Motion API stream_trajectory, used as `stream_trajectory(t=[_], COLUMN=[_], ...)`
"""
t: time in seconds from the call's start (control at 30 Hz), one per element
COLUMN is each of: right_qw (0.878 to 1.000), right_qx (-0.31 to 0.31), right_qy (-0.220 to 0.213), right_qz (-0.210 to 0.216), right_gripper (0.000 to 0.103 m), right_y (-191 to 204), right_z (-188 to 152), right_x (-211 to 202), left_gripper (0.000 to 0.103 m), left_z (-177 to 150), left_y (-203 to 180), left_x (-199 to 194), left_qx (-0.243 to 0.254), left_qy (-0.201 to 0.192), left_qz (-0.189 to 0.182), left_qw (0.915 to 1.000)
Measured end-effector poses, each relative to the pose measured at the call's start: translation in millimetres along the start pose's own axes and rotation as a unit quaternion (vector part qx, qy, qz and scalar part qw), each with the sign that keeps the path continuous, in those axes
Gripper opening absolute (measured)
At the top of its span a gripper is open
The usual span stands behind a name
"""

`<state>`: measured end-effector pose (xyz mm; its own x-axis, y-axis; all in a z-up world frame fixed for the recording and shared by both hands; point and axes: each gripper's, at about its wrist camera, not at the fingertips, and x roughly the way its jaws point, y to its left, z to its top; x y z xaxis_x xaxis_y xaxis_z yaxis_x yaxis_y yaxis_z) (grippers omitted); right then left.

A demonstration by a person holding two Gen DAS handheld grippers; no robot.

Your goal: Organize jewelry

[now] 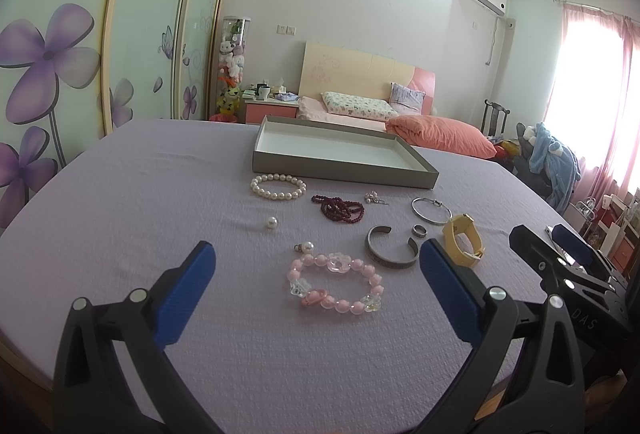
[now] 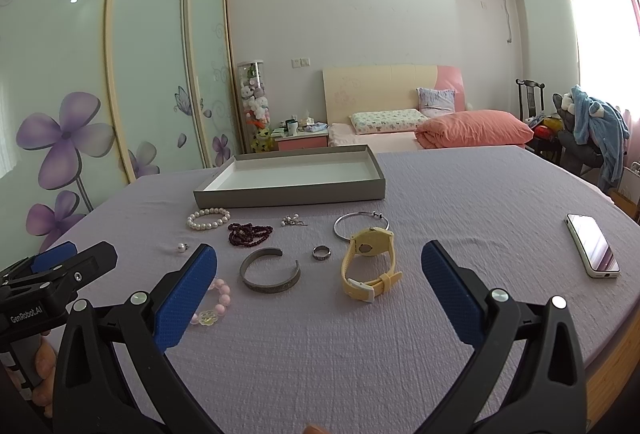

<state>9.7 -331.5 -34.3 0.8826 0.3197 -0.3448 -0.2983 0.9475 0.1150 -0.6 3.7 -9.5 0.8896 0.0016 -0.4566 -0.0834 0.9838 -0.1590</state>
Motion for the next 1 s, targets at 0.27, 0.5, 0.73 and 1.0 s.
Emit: stream_trajectory(t=[0.27, 0.5, 0.73, 1.0], right_qw=[1.000, 0.996, 0.983, 0.969], right_qx=[0.003, 0.024, 0.040, 0.017], right_qy=[0.010, 0.076, 0.171, 0.232], right_qz=[-0.005, -0.032, -0.059, -0.082], right_gripper=[0.102, 0.102, 0.102, 0.094], right_y=[-8.8, -24.6, -41.0, -34.0], right_z=[-6.9, -5.0, -4.5, -3.9], right_x=[11.2, 40.8, 84.8, 122.2], left_gripper=[0.101, 0.101, 0.101, 0.101], left_z=[-5.8, -4.9, -8.2, -10.4], left_y=[-2.9, 1.6, 2.7, 0.5], left_x=[6.6, 22.9, 41.8, 70.6], left_qx=[0.000, -0.006, -0.002, 0.018], left_qy=[0.008, 0.037, 0.072, 0.116], left_qz=[0.002, -0.003, -0.020, -0.001], left_qw=[1.0000, 0.9993, 0.9972, 0.9931])
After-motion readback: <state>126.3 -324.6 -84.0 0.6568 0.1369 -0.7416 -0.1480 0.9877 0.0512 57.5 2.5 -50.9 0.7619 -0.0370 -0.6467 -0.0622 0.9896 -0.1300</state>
